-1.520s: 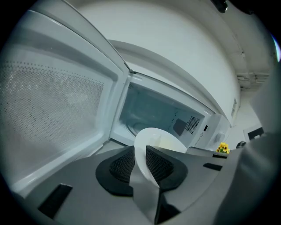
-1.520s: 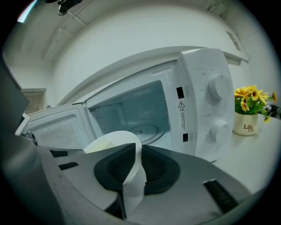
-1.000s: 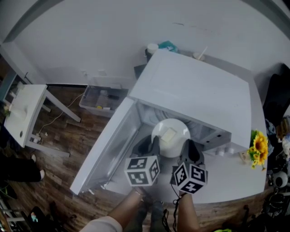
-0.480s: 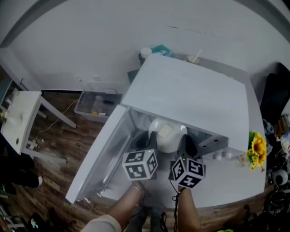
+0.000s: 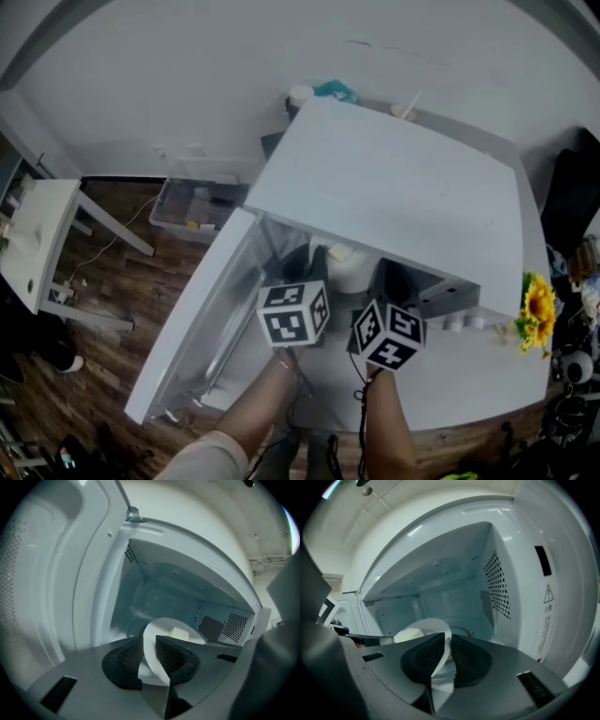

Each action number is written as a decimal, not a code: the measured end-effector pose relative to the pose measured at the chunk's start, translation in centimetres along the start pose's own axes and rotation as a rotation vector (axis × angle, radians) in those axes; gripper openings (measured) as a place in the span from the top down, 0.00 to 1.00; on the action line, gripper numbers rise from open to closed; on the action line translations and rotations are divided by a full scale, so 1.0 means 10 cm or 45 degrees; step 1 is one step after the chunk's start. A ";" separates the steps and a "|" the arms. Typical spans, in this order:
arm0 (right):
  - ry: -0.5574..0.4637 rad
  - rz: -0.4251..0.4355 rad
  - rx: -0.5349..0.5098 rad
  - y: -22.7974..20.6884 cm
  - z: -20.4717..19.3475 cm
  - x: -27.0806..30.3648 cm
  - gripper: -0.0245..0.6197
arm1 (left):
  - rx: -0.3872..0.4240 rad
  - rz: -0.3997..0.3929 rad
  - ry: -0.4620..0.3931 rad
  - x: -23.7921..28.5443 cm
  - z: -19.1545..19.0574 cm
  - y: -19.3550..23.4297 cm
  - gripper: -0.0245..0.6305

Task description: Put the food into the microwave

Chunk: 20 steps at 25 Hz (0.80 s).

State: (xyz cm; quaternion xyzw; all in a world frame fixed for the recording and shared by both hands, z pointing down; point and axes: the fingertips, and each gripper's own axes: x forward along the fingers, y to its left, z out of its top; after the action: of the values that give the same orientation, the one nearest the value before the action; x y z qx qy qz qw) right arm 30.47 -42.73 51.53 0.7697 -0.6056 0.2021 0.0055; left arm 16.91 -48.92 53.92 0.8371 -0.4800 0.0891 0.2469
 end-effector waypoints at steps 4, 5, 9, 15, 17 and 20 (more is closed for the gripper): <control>-0.005 -0.020 -0.019 -0.03 0.02 0.10 0.88 | 0.024 -0.010 -0.002 0.13 0.04 -0.01 0.82; -0.006 -0.025 -0.021 -0.05 0.02 0.12 0.88 | 0.030 -0.015 -0.002 0.16 0.04 -0.02 0.82; 0.001 -0.046 -0.027 -0.12 0.01 0.18 0.88 | 0.058 -0.024 0.001 0.26 0.04 -0.06 0.82; 0.026 -0.071 -0.058 -0.14 -0.05 0.25 0.88 | 0.087 -0.008 0.018 0.35 0.01 -0.05 0.82; 0.022 -0.083 -0.071 -0.15 -0.05 0.26 0.88 | 0.094 -0.005 0.022 0.38 -0.01 -0.05 0.82; 0.029 -0.102 -0.107 -0.16 -0.06 0.28 0.88 | 0.122 0.020 0.021 0.42 -0.03 -0.04 0.82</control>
State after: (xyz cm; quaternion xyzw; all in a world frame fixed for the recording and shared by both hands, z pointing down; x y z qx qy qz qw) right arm 32.29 -44.74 53.30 0.7900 -0.5822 0.1848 0.0529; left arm 19.45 -51.78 55.64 0.8434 -0.4798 0.1208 0.2096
